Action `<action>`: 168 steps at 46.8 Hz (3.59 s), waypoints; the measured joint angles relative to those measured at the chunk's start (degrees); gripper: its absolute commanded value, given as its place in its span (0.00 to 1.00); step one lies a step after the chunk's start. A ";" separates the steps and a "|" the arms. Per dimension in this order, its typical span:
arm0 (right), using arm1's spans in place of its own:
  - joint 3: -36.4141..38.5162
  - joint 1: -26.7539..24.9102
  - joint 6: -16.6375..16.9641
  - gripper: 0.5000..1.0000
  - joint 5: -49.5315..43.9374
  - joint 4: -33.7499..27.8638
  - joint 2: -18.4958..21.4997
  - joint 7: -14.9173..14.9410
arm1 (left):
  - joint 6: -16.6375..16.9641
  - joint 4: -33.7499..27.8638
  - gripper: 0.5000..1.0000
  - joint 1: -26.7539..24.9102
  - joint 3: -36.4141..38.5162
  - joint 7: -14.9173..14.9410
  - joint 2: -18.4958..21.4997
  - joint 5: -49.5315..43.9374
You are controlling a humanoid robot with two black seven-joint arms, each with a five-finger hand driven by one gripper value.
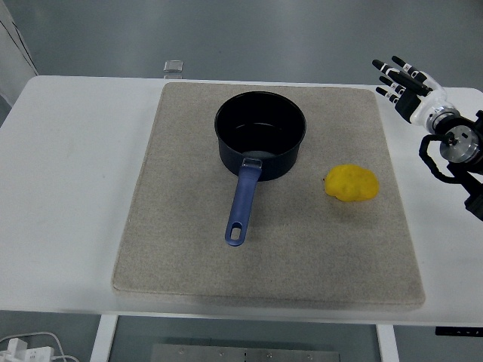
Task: Put the potato in the blue pot
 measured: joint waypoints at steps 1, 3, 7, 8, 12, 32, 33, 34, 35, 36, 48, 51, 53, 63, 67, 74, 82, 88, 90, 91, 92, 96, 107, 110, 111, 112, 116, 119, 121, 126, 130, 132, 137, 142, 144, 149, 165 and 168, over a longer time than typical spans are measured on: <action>-0.01 0.00 0.00 0.89 0.00 0.01 -0.01 0.00 | 0.01 0.15 1.00 -0.02 0.00 0.02 0.00 0.00; -0.01 0.00 0.00 0.89 0.00 0.02 -0.01 0.00 | 0.02 0.39 1.00 -0.07 0.00 0.03 0.01 0.00; 0.01 0.00 -0.09 0.89 0.00 0.02 0.11 0.00 | -0.21 0.47 1.00 -0.02 -0.54 -0.21 0.01 -0.41; 0.01 0.00 -0.13 0.89 0.00 0.02 0.15 0.00 | -0.14 0.48 1.00 -0.02 -0.50 -0.21 0.01 -0.40; 0.02 0.01 -0.17 0.89 0.00 0.08 0.27 0.00 | -0.01 0.48 1.00 -0.06 -0.45 -0.21 0.01 -0.41; -0.05 0.42 0.09 0.89 0.01 0.10 -0.53 -0.18 | 0.04 0.50 1.00 -0.06 -0.26 -0.15 0.01 -0.43; -0.06 0.46 0.09 0.89 0.00 0.10 -0.57 -0.17 | 0.04 0.50 1.00 -0.06 -0.26 -0.16 0.01 -0.43; -0.05 0.50 0.09 0.89 0.00 0.10 -0.59 -0.17 | 0.04 0.50 1.00 -0.07 -0.26 -0.16 0.01 -0.43; -0.06 0.52 0.09 0.89 0.00 0.10 -0.59 -0.17 | 0.04 0.50 1.00 -0.07 -0.26 -0.16 0.01 -0.44; -0.06 0.52 0.09 0.89 0.00 0.10 -0.59 -0.18 | 0.04 0.50 1.00 -0.07 -0.26 -0.16 0.01 -0.43; 0.01 0.59 0.77 0.89 0.00 0.43 -0.64 0.03 | 0.04 0.51 1.00 -0.06 -0.26 -0.19 0.01 -0.43; 0.22 0.55 0.80 0.89 0.00 0.41 -0.66 0.24 | 0.04 0.51 1.00 -0.06 -0.26 -0.19 0.01 -0.43; 0.22 0.55 0.76 0.89 0.03 0.42 -0.71 0.31 | 0.04 0.48 1.00 -0.07 -0.26 -0.19 0.01 -0.43; 0.30 0.75 -1.50 0.89 0.16 0.53 -0.76 1.56 | 0.04 0.50 1.00 -0.06 -0.26 -0.19 0.01 -0.43; -0.09 0.75 -1.72 0.89 -0.51 2.65 -1.32 1.95 | 0.04 0.51 1.00 -0.07 -0.26 -0.20 0.01 -0.44; -0.15 0.57 -2.64 0.88 -11.78 10.69 -4.97 4.88 | 0.04 0.52 1.00 -0.06 -0.26 -0.19 0.01 -0.43; -0.31 0.64 -4.93 0.88 -23.36 19.84 -9.24 5.54 | 0.04 0.52 1.00 -0.05 -0.26 -0.20 0.01 -0.44; -4.28 0.67 -5.07 0.88 -30.62 25.89 -13.76 5.82 | 0.04 0.52 1.00 -0.05 -0.26 -0.19 0.01 -0.43; -5.91 0.67 -5.07 0.88 -32.59 27.67 -15.20 6.11 | 0.04 0.52 1.00 -0.07 -0.26 -0.20 0.01 -0.43; -6.71 0.67 -5.04 0.88 -33.75 28.63 -16.06 6.38 | 0.04 0.52 1.00 -0.07 -0.26 -0.21 0.01 -0.44; -7.54 0.67 -4.98 0.88 -34.98 29.71 -16.96 6.76 | 0.04 0.52 1.00 -0.07 -0.26 -0.21 0.01 -0.44; -10.85 0.53 -4.92 0.88 -40.74 33.94 -21.22 8.62 | 0.04 0.52 1.00 -0.05 -0.26 -0.20 0.01 -0.44; -16.06 -0.08 -4.79 0.88 -50.44 42.40 -30.17 11.99 | 0.04 0.48 1.00 -0.06 -0.26 -0.20 0.01 -0.44; -17.18 -0.09 -4.71 0.88 -51.84 45.81 -32.71 12.21 | 0.04 0.49 1.00 -0.06 -0.26 -0.20 0.01 -0.44; -17.45 -0.09 -4.68 0.88 -52.28 46.90 -33.42 12.22 | 0.04 0.49 1.00 -0.05 -0.26 -0.20 0.01 -0.44; -17.67 -0.09 -4.64 0.88 -52.77 47.96 -34.09 12.26 | 0.04 0.50 1.00 -0.06 -0.26 -0.20 0.01 -0.43; -18.76 -0.09 -4.50 0.88 -55.06 51.57 -36.42 12.31 | 0.04 0.51 1.00 -0.06 -0.26 -0.19 0.01 -0.43; -19.74 -0.10 -4.48 0.88 -55.98 52.35 -36.84 12.31 | 0.04 0.51 1.00 -0.06 -0.26 -0.19 0.01 -0.43; -20.42 -0.35 -4.51 0.88 -56.24 52.50 -36.86 12.31 | 0.04 0.50 1.00 -0.06 -0.26 -0.19 0.01 -0.43; -20.89 -1.59 -4.92 0.88 -56.43 52.55 -36.11 12.31 | 0.04 0.49 1.00 -0.06 -0.26 -0.19 0.01 -0.43; -20.98 -2.61 -5.26 0.88 -57.44 52.35 -34.29 12.30 | 0.04 0.50 1.00 -0.07 -0.26 -0.19 0.01 -0.43; -21.15 -3.19 -6.03 0.88 -58.48 51.77 -33.21 12.27 | 0.05 0.50 1.00 -0.06 -0.26 -0.19 0.01 -0.43; -21.24 -4.59 -6.98 0.88 -60.90 49.45 -31.57 12.22 | 0.04 0.51 1.00 -0.06 -0.26 -0.19 0.01 -0.43; -21.25 -5.29 -7.04 0.89 -61.65 47.71 -30.25 12.16 | 0.04 0.51 1.00 -0.07 -0.26 -0.19 0.01 -0.43; -21.25 -5.46 -7.04 0.89 -61.66 47.01 -30.09 12.09 | 0.04 0.51 1.00 -0.07 -0.26 -0.19 0.01 -0.43; -21.25 -5.78 -6.65 0.88 -61.58 46.11 -29.95 11.96 | 0.05 0.51 1.00 -0.06 -0.26 -0.19 0.01 -0.43; -21.49 -6.68 -8.08 0.65 -62.40 45.23 -27.40 12.14 | 0.04 0.51 1.00 -0.06 -0.26 -0.19 0.01 -0.42; -21.49 -6.69 -8.09 0.50 -63.21 44.74 -27.05 12.14 | 0.04 0.50 1.00 -0.06 -0.26 -0.19 0.01 -0.42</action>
